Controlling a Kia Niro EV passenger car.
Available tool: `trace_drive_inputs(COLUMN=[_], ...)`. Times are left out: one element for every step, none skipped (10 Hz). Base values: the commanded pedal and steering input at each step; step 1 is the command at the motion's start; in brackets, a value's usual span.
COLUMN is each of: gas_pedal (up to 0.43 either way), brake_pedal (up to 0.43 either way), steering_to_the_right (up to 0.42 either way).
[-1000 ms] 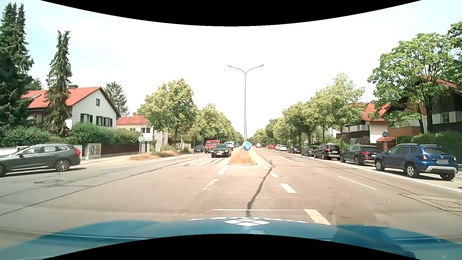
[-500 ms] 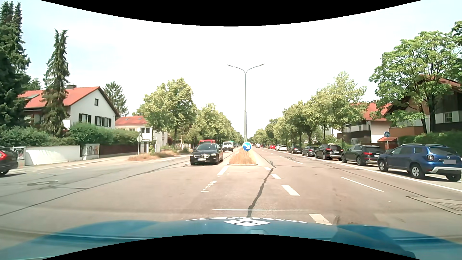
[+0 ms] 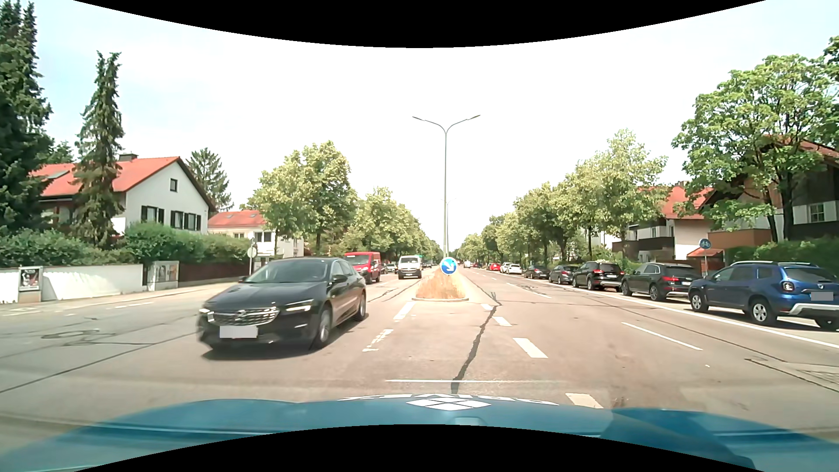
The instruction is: Follow the waypoints while adhering to traffic rules and regulations
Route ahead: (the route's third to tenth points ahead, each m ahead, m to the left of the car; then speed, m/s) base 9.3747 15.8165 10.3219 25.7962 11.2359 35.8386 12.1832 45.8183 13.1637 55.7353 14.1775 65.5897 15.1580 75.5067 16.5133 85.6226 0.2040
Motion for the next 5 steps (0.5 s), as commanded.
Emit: trace_drive_inputs(gas_pedal=[0.000, 0.000, 0.000, 0.000, 0.000], brake_pedal=[0.189, 0.201, 0.220, 0.220, 0.220], steering_to_the_right=[-0.003, -0.003, -0.002, -0.003, -0.003])
